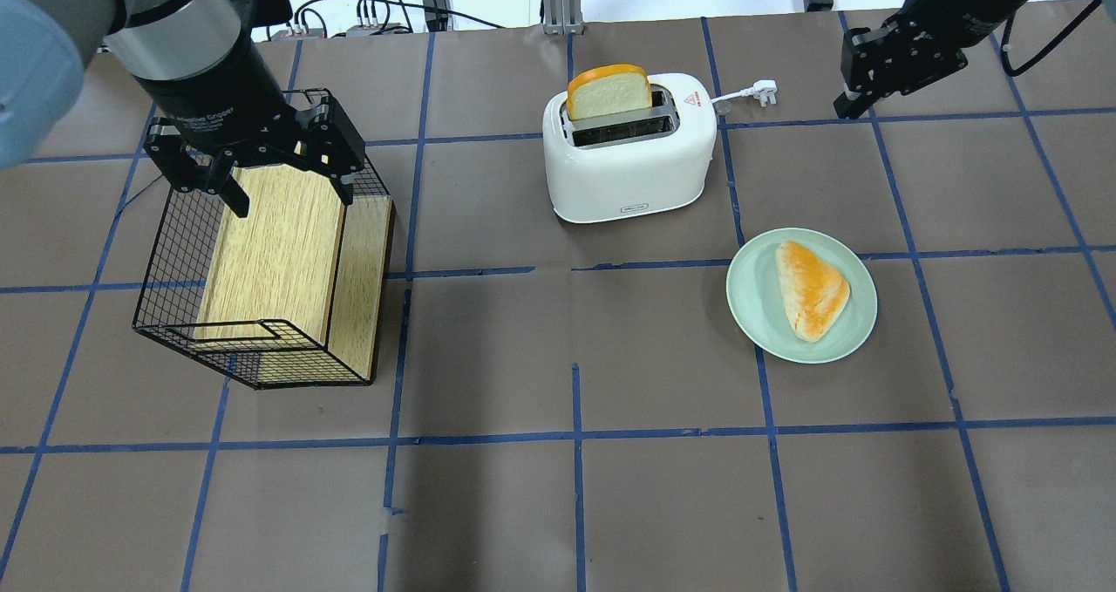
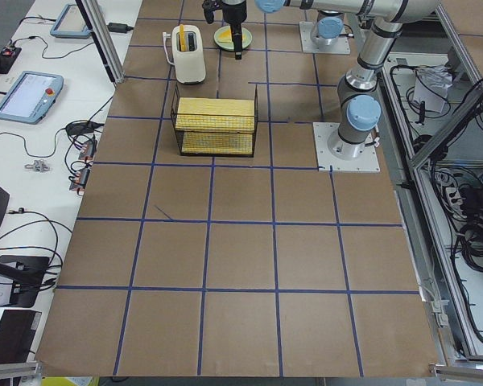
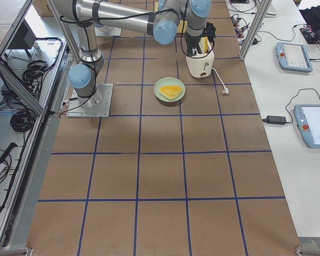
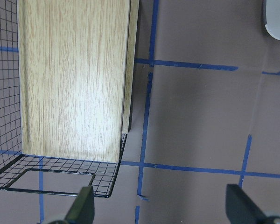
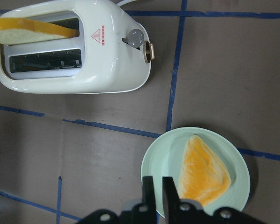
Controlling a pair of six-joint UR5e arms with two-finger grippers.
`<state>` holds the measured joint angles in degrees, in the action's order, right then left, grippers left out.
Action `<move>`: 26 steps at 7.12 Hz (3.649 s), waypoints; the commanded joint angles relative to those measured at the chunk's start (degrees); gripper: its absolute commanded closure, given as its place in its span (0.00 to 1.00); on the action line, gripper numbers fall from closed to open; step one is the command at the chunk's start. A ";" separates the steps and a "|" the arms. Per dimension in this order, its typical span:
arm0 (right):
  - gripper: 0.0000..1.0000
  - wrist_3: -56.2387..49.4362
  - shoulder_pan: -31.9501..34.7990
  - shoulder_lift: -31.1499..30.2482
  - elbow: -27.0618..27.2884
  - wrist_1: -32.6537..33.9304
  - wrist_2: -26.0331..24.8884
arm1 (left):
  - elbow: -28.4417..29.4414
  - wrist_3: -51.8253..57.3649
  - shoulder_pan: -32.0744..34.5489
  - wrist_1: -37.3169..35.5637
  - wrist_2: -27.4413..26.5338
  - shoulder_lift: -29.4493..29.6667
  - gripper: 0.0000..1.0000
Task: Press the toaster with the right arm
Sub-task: 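Move the right gripper toward the side lever of the white toaster, then lower the right gripper onto the toaster lever, pressing it down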
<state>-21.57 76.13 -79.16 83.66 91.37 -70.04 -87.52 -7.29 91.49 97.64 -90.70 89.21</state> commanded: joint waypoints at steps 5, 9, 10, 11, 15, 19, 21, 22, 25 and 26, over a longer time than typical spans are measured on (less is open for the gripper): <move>0.96 -0.58 2.00 15.23 -8.33 0.64 10.62 | -0.02 0.00 0.00 0.01 0.00 0.00 0.00; 0.95 0.04 3.24 21.05 -10.70 4.69 11.94 | 0.07 0.00 0.00 -0.08 0.00 0.00 0.00; 0.95 -0.05 3.15 22.80 -11.49 4.78 11.94 | -0.02 0.00 0.00 0.01 0.00 0.00 0.00; 0.95 0.04 3.15 24.12 -13.59 5.13 11.94 | -0.02 0.00 0.00 0.01 0.00 0.00 0.00; 0.95 0.12 4.55 25.80 -15.63 4.69 11.94 | -0.02 0.00 0.00 -0.08 0.00 0.00 0.00; 0.95 -0.05 4.65 27.39 -15.54 4.69 11.85 | -0.02 0.00 0.00 0.01 0.00 0.00 0.00; 0.95 -0.75 4.12 28.26 -15.02 4.52 11.85 | 0.07 0.00 0.00 -0.08 0.00 0.00 0.00; 0.95 -0.84 3.68 28.62 -14.93 4.25 11.85 | -0.02 0.00 0.00 0.01 0.00 0.00 0.00; 0.95 -0.84 3.59 28.79 -13.96 4.16 11.77 | -0.02 0.00 0.00 0.01 0.00 0.00 0.00; 0.95 -0.84 3.59 29.14 -13.96 4.25 11.77 | -0.02 0.00 0.00 0.01 0.00 0.00 0.00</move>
<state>-22.41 79.74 -50.34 69.60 95.57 -58.26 -87.54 -7.30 91.49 97.62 -90.70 89.21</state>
